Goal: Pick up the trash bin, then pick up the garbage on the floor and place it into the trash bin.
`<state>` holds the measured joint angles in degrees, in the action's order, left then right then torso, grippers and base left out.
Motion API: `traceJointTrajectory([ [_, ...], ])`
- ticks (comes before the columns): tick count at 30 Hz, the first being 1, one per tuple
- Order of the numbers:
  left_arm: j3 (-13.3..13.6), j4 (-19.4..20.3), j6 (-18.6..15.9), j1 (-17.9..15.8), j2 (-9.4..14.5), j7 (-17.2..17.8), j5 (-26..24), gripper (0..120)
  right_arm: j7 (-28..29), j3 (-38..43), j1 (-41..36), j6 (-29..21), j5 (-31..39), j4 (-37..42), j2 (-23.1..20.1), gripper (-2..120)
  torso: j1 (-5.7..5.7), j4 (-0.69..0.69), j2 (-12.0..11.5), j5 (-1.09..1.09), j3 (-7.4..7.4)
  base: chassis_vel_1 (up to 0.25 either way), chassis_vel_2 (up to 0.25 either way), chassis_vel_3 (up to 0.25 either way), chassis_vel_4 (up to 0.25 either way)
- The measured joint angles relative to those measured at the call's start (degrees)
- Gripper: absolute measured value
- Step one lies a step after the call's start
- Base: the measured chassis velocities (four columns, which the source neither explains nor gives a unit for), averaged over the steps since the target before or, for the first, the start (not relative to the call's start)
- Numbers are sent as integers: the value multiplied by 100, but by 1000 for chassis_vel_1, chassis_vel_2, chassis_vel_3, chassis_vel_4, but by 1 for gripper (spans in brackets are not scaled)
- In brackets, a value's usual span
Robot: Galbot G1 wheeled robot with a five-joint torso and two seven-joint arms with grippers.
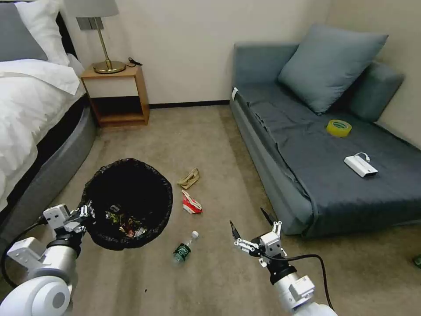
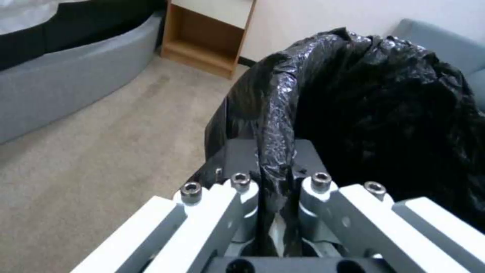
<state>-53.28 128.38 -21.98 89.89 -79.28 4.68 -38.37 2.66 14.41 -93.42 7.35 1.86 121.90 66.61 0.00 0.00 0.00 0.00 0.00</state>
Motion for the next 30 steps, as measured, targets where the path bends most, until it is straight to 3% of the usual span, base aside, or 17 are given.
traceJointTrajectory([
  [19, -230, -66, -1, -58, 8, 8, -97, 5, -84, -154, 105, 53, 87, -112, -125, 100, -1, 0, 0, 0, 0, -17, 14, 17, -14],
  [30, -322, -133, 57, -65, 41, -29, -71, 5, -99, -281, 183, 71, 114, -192, -139, 100, 0, 0, 0, 1, 1, -187, 192, 178, -187],
])
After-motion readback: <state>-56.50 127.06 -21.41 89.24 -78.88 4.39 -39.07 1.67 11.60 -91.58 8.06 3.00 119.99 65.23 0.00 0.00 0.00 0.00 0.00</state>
